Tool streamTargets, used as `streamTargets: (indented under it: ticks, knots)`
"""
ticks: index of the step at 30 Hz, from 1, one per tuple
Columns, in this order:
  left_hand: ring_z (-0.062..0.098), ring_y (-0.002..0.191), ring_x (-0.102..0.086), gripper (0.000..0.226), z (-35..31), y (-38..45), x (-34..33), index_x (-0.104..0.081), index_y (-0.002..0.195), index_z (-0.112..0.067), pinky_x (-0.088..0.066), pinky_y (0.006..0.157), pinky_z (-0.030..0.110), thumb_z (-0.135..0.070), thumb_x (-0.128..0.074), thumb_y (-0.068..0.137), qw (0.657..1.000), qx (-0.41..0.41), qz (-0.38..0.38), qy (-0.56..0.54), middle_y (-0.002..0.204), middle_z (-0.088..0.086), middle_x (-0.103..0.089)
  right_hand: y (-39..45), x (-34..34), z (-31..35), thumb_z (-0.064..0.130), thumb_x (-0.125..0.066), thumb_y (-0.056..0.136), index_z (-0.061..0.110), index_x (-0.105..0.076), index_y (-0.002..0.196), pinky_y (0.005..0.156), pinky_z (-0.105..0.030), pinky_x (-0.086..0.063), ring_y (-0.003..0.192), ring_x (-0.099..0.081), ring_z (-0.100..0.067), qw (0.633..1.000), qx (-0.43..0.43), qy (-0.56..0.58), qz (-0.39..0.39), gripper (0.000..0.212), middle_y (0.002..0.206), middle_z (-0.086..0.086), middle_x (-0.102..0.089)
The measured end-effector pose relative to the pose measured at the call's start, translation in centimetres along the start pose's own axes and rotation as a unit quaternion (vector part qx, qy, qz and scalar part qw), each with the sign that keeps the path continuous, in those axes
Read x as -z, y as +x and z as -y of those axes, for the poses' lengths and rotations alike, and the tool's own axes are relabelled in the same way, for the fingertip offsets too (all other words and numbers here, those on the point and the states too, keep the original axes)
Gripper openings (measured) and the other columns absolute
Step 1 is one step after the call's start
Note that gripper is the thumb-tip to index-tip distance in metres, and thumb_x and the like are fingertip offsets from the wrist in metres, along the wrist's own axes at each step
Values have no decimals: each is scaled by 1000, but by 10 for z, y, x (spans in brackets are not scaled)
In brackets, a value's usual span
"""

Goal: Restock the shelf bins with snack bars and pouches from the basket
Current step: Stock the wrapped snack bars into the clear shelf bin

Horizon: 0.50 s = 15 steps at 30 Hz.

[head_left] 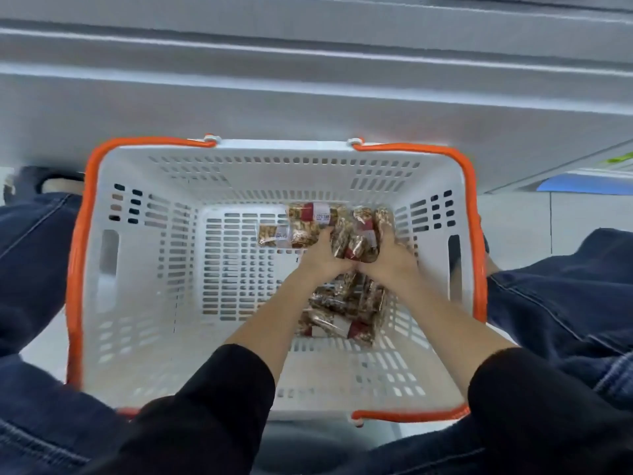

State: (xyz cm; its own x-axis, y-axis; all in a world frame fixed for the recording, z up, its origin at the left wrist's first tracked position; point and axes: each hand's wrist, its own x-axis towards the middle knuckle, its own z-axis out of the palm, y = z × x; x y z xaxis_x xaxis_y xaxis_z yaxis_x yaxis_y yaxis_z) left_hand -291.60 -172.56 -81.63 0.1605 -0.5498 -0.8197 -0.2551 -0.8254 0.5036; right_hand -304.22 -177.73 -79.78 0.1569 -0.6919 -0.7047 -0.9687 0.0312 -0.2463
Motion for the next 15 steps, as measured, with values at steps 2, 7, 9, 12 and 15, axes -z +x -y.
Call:
streamTargets:
  ticks: [2,7,9,12,15]
  knots:
    - [23,83,-62,88,0,8,4,-15,148,-26,-52,61,27,-22,-72,81,1000,6,-2,-18,120,7,-56,5,-3,3,47,-74,75,22,-2,152,102,-38,-38,130,-41,-36,999,-25,22,37,109,145,-21,-38]
    - [28,88,-61,92,5,19,22,-15,147,-26,-52,63,30,-10,-72,76,999,-7,-8,44,122,12,-56,8,-8,13,55,-76,69,37,11,150,112,-48,-19,143,-5,-39,992,-45,55,109,120,156,-21,-6]
    - [35,108,-54,95,9,17,26,-17,144,-29,-51,81,38,-24,-77,70,980,-19,-39,196,116,14,-61,9,-17,14,61,-77,63,40,15,148,114,-52,-13,143,5,-41,992,-51,39,105,127,155,-23,9]
    - [39,130,-30,94,9,11,28,-20,142,-34,-35,102,47,-48,-76,67,916,5,-98,388,130,19,-47,12,-30,13,62,-81,58,42,16,147,113,-56,-14,142,9,-44,992,-66,65,89,133,153,-22,18]
    - [36,130,-23,96,4,9,24,-24,140,-30,-26,104,47,-68,-68,63,850,-1,-146,506,140,19,-23,15,-31,11,52,-85,58,44,9,147,113,-53,-15,142,5,-43,989,-64,107,78,129,153,-20,13]
